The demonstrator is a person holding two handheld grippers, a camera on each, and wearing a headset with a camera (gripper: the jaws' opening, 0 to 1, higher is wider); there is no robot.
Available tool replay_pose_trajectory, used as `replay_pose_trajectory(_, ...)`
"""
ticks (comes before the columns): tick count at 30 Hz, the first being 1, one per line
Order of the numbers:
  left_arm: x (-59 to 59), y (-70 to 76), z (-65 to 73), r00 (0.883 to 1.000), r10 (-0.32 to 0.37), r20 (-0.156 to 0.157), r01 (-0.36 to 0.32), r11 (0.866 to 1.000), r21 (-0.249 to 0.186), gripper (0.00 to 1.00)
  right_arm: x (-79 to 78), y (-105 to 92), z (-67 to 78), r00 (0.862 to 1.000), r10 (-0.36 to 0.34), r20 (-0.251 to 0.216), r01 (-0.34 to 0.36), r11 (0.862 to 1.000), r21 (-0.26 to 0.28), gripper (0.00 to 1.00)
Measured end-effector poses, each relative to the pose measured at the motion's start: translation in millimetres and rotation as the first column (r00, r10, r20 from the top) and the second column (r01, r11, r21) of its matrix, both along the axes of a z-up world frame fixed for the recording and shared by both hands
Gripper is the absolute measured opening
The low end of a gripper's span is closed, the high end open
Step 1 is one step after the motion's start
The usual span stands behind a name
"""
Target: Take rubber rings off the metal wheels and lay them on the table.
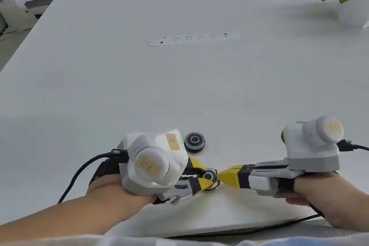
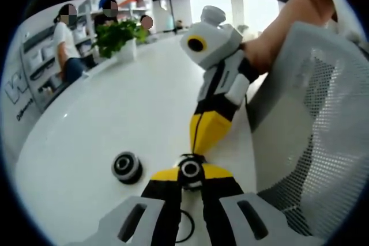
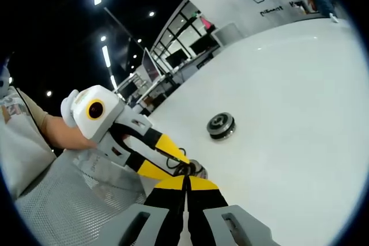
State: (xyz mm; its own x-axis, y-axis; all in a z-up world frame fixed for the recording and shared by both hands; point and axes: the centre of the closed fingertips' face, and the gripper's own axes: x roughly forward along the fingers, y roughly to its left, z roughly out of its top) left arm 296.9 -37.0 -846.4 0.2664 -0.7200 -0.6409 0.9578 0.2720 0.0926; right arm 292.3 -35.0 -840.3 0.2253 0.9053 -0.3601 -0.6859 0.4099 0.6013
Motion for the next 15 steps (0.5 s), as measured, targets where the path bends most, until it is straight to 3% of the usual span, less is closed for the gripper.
replay_pose_trajectory(15, -0.7, 0.1, -0.4, 1.000, -0.004, -0.001, 0.004, 1.000, 0.001, 0.12, -1.3, 5.1, 2.3, 0.999, 0.029, 0.016, -0.029, 0.999, 0.022, 0.00)
